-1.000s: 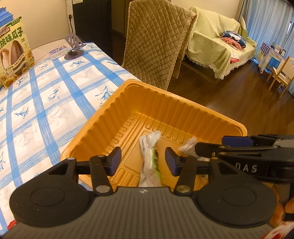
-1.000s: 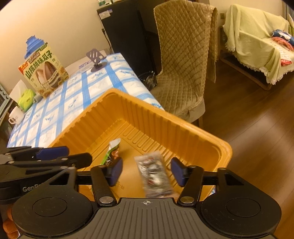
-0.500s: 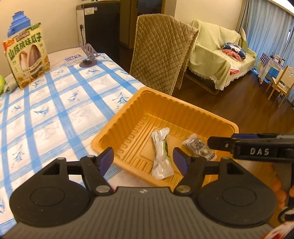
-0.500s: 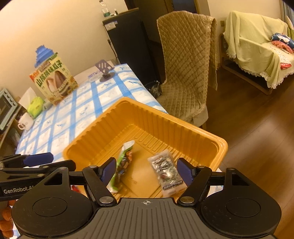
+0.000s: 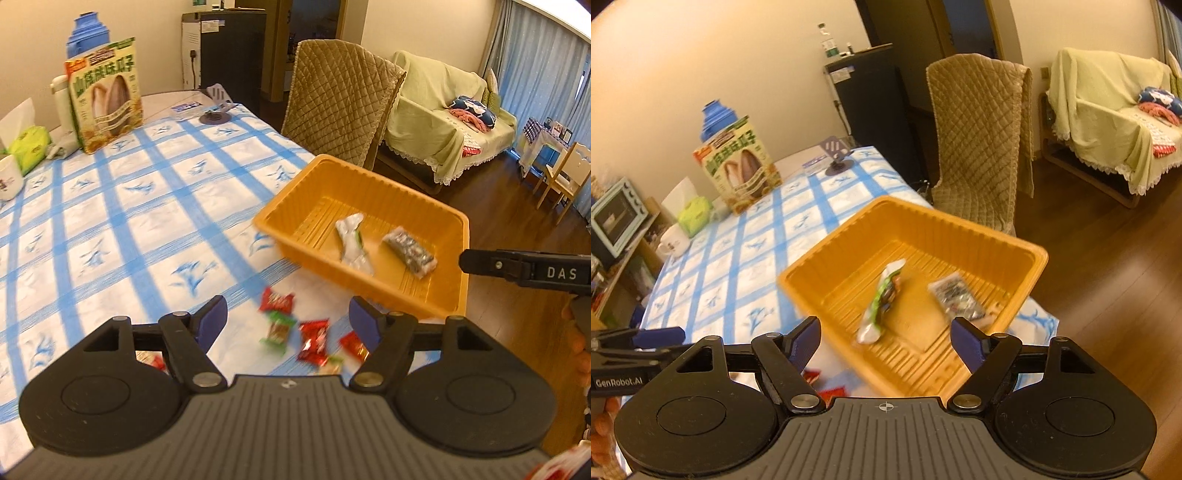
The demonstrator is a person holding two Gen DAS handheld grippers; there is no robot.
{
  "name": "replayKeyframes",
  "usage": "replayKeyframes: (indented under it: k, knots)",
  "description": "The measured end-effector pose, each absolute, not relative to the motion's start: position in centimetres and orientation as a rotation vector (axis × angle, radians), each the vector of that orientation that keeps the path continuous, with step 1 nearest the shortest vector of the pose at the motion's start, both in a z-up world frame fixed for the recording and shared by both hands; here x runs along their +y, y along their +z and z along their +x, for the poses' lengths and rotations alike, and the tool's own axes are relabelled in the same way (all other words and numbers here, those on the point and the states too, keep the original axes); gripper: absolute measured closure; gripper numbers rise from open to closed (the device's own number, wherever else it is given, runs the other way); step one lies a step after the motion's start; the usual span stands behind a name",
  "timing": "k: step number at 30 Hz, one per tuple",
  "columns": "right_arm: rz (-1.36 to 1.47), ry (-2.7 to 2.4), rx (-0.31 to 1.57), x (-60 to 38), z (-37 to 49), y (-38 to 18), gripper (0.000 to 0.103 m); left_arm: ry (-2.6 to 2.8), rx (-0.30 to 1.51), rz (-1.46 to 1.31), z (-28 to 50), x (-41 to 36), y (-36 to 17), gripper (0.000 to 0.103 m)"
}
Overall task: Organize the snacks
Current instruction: 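Withdraw both tools from the tray back toward the remaining candies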
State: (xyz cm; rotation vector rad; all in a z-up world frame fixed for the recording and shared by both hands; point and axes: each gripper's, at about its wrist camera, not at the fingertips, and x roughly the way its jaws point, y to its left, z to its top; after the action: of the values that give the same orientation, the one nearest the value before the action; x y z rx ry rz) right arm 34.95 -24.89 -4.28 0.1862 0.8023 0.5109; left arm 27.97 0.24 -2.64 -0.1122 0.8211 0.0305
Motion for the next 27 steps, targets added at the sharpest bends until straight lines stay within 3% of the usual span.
replayKeyframes:
  k: [27]
  knots:
    - [0.153,0.504,0.915,-18.3,22.3,-7.2,0.026,0.025,0.86,-0.118,15.5,8.4,-4.7,0.032]
